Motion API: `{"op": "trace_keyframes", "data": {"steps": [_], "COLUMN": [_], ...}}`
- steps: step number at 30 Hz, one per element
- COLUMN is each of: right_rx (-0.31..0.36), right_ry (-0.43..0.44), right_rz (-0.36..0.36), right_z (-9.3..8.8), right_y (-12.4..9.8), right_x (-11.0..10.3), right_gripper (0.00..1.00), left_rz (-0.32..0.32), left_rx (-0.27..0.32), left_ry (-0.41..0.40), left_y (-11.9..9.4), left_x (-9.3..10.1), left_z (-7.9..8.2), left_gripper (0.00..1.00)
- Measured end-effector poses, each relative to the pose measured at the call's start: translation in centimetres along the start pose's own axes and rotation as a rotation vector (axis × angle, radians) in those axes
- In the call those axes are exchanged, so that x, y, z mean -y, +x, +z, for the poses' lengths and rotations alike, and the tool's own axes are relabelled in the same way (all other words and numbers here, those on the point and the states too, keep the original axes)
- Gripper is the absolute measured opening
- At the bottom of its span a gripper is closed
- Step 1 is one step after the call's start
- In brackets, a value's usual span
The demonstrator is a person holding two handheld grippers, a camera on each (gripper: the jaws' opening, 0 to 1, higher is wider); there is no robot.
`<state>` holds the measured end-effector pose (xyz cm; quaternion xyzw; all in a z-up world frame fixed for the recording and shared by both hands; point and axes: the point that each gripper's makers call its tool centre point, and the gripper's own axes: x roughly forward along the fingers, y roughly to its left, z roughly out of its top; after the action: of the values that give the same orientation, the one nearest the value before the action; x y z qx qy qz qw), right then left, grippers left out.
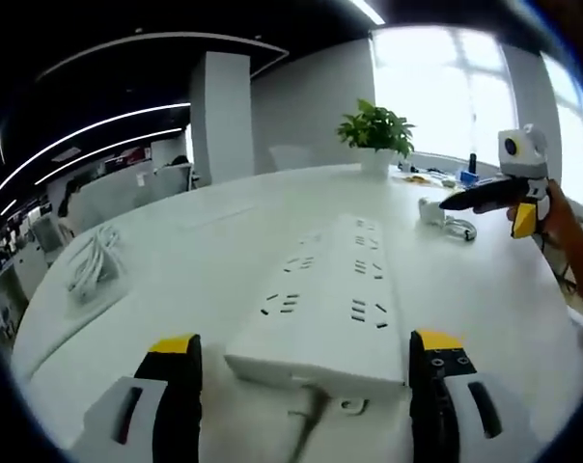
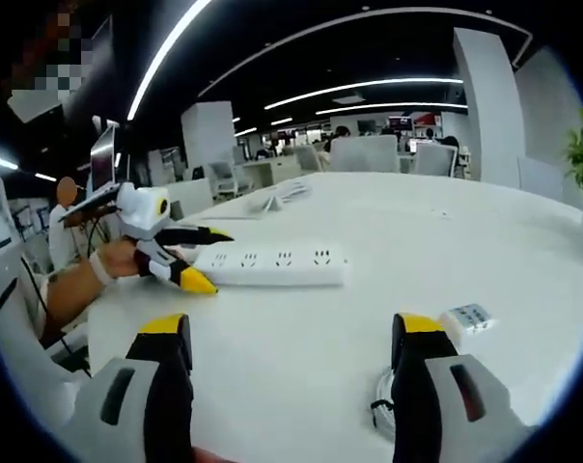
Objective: Straighten the power strip on the desk, plug the charger into it
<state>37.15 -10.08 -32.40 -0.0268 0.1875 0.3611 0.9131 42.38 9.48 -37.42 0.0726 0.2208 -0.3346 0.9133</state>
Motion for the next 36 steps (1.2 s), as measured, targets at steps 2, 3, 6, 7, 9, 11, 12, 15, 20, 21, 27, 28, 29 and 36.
{"op": "trace_keyframes", "data": {"steps": [2,3,6,7,9,11,12,15,20,21,27,28,29,36], "right_rx": [-0.006,-0.007,-0.013,-0.016,-0.017,-0.015,-0.014,-0.015,-0.017,-0.014,-0.003,-0.002,-0.005,-0.003], "right_ry": [-0.001,-0.001,-0.003,-0.006,-0.009,-0.01,-0.011,-0.017,-0.041,-0.049,-0.112,-0.114,-0.123,-0.17], "right_rz": [0.009,0.013,0.02,0.022,0.029,0.039,0.041,0.042,0.052,0.056,0.076,0.082,0.091,0.141], "right_z": [-0.1,-0.1,-0.1,-0.2,-0.1,-0.1,0.0,-0.1,0.4,0.6,1.9,2.1,2.2,3.0], "right_y": [0.3,0.5,0.9,1.1,1.2,1.3,1.4,1.6,2.0,2.2,3.8,4.1,4.6,6.8], "right_x": [-0.2,-0.2,-0.3,-0.4,-0.6,-0.8,-0.8,-0.6,-0.1,0.0,1.2,1.4,1.5,2.5], "right_gripper": [0.83,0.83,0.83,0.83,0.83,0.83,0.83,0.83,0.83,0.83,0.83,0.83,0.83,0.82], "left_rz": [0.0,-0.005,-0.018,-0.02,-0.028,-0.039,-0.04,-0.039,-0.038,-0.037,-0.04,-0.04,-0.042,-0.048], "left_rx": [0.001,0.001,0.01,0.01,0.015,0.019,0.02,0.025,0.027,0.026,0.035,0.036,0.036,0.044], "left_ry": [-0.006,-0.013,-0.006,-0.004,0.004,0.003,0.002,0.0,-0.01,-0.012,-0.001,-0.003,-0.004,0.006], "left_y": [-0.1,-0.1,0.0,0.0,0.0,0.2,0.2,0.2,0.2,0.2,0.4,0.4,0.4,0.4], "left_x": [-0.2,-0.1,0.2,0.3,0.5,0.7,0.7,0.6,0.4,0.4,0.5,0.5,0.5,0.6], "left_z": [0.0,-0.1,0.0,0.0,0.0,0.0,0.0,0.0,-0.1,-0.1,0.1,0.1,0.1,0.2], "left_gripper": [0.85,0.85,0.86,0.86,0.86,0.85,0.84,0.83,0.81,0.81,0.79,0.79,0.79,0.77]}}
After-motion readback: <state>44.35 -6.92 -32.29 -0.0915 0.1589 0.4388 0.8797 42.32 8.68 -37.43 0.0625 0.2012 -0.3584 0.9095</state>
